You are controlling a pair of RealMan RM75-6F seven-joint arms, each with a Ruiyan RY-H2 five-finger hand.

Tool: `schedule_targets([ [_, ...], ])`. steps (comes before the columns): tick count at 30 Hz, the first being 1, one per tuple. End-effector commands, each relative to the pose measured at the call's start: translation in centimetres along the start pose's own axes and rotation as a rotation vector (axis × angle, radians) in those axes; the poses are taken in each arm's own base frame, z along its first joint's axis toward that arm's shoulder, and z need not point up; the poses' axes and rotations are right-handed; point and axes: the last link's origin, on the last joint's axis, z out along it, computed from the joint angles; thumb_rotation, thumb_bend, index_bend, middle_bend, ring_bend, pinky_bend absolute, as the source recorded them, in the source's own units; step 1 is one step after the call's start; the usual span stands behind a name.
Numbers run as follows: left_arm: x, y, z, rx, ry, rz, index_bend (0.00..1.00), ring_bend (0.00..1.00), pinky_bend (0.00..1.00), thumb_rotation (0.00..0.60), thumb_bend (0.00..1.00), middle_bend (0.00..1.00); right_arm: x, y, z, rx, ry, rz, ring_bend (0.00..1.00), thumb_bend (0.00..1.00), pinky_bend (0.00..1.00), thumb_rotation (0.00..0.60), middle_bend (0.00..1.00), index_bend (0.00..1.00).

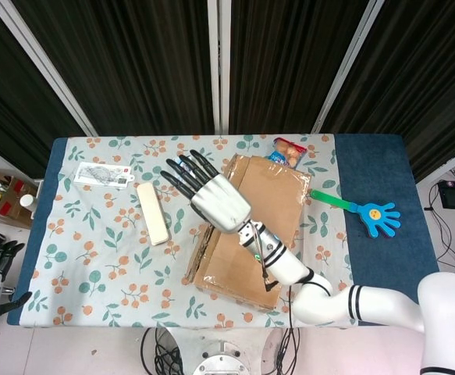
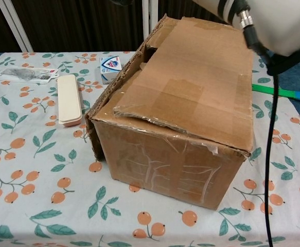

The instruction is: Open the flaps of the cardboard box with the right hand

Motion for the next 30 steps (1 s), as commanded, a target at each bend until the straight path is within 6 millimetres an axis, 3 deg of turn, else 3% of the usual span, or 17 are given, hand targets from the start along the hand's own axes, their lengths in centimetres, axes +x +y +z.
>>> schedule_targets([
  [1, -0.1, 0.2, 0.2, -0.007, -0.002, -0.006, 0.14, 0.14, 0.23, 0.6, 0.0, 0.13, 1.4, 0.3, -2.0, 0.067, -0.101, 0.063, 0.0, 0.82, 0.0, 0.6, 0.13, 0.11],
  [4, -0.3, 0.3, 0.3, -0.013, -0.002, -0.01, 0.14, 0.14, 0.23, 0.6, 0.0, 0.13, 2.5, 0.9, -3.4, 0.103, -0.188, 0.023, 0.0, 0.97, 0.0, 0.6, 0.22, 0.26],
  [7, -0.4, 0.5, 0.4, -0.016, -0.007, -0.012, 0.14, 0.14, 0.23, 0.6, 0.0, 0.13, 2.9, 1.4, -4.9, 0.121, -0.301, -0.014, 0.0, 1.0, 0.0, 0.6, 0.28, 0.41],
  [9, -0.5, 0.5, 0.5, -0.017, -0.011, -0.014, 0.14, 0.14, 0.23, 0.6, 0.0, 0.14, 3.0, 1.5, -5.8, 0.125, -0.372, -0.003, 0.0, 1.0, 0.0, 0.6, 0.3, 0.46],
  [19, -0.7, 0.7, 0.3, -0.012, -0.013, -0.021, 0.14, 0.14, 0.23, 0.6, 0.0, 0.14, 1.8, 0.8, -7.6, 0.166, -0.47, 0.038, 0.0, 1.0, 0.0, 0.6, 0.32, 0.46],
  [30, -0.7, 0.4, 0.2, -0.005, -0.012, -0.016, 0.14, 0.14, 0.23, 0.6, 0.0, 0.14, 0.2, 0.4, -7.4, 0.184, -0.473, 0.032, 0.0, 1.0, 0.0, 0.6, 0.25, 0.32],
])
